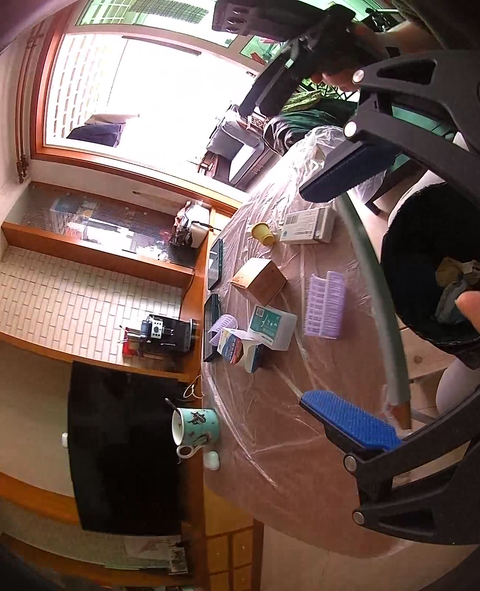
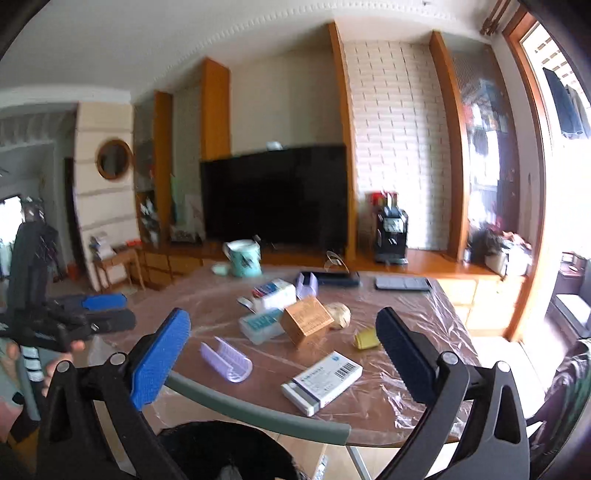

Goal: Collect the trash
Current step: 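Grasp the Naproxen medicine box with the left tool while the right tool grasps the brown cardboard box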

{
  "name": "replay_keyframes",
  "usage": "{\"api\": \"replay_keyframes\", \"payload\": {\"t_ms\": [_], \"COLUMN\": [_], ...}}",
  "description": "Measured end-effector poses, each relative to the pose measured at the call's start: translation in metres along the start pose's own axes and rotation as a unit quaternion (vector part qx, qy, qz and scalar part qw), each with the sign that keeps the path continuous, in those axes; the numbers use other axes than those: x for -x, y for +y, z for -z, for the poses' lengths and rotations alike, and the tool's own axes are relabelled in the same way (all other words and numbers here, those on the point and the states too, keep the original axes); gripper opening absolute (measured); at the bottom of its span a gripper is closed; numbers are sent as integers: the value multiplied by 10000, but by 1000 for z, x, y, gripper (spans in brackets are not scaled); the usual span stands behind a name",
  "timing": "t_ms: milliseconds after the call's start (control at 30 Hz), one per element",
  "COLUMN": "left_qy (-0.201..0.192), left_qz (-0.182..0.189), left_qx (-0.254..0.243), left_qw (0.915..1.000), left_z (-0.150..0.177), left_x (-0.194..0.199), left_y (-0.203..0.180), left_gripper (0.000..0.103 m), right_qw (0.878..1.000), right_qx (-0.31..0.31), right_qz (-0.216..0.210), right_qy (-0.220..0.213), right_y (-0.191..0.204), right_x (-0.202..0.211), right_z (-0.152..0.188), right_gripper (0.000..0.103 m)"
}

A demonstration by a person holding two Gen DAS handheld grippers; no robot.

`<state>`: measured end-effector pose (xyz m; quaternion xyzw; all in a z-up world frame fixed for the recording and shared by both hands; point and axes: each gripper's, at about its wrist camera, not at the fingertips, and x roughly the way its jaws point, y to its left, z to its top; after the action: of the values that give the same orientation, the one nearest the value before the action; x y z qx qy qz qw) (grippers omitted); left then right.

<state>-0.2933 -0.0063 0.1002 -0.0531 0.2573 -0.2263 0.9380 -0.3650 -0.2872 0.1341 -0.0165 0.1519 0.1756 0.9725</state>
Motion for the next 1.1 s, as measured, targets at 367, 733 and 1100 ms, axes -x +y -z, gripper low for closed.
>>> {"api": "replay_keyframes", "payload": {"t_ms": [367,733,1100], "left_qy": [1222,2074,2547], "left_qz": [-13,-67,20], "left_qx": [-23,-236,-173], "left_qw": [9925,9779,9669], "left_z": [-59,-77,-78], "left_x": [-117,-220,-270], "left_y": [45,58,72], "left_gripper": [102,102,93], "right_qw": [9893,9694,9566], "right_qx": [58,675,699], "right_qz": [76,-106,-508], "right_qy": [1453,2358,2782], "right_y": [-23,-34,-37], "right_x": [-131,-226,-259], "right_z": [-7,2,9], "right_gripper": [99,98,80]}}
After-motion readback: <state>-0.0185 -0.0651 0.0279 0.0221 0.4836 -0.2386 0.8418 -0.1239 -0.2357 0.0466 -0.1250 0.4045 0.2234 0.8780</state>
